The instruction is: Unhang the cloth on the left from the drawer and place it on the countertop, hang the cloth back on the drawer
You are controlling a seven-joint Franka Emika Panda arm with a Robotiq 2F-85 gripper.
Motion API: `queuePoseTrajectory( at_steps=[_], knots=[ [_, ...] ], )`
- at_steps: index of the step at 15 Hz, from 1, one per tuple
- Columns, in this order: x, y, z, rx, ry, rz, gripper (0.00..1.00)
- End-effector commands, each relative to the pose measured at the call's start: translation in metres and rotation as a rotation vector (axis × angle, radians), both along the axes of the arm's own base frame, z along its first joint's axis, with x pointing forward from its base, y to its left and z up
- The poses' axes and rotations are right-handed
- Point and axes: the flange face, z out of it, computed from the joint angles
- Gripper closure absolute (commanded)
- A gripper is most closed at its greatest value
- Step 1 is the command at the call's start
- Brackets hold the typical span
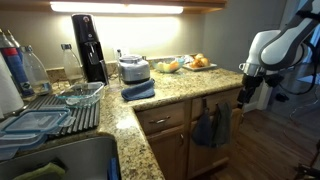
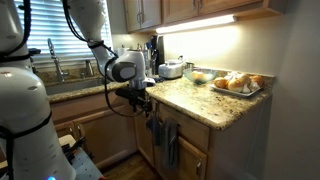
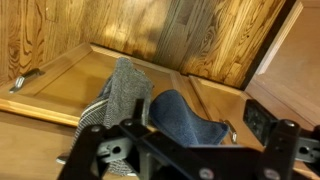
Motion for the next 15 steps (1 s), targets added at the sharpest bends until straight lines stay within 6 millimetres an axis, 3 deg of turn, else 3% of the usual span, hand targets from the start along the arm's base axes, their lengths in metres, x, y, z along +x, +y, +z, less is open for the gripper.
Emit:
queuePoseTrajectory(
  at_steps=[1,6,11,13,15],
  knots=[
    [0.016,0.02,-0.029,0.028,-0.032,-0.007,0.0],
    [0.042,0.043,-0.062,0.057,-0.094,-0.002,0.0],
    [0.059,0.041,-0.098,0.06,-0.107,0.02,0.0],
    [0.056,0.045,-0.094,0.055,-0.083,0.027,0.0],
    [0.058,0.042,-0.104,0.051,-0.074,0.032,0.0]
  ],
)
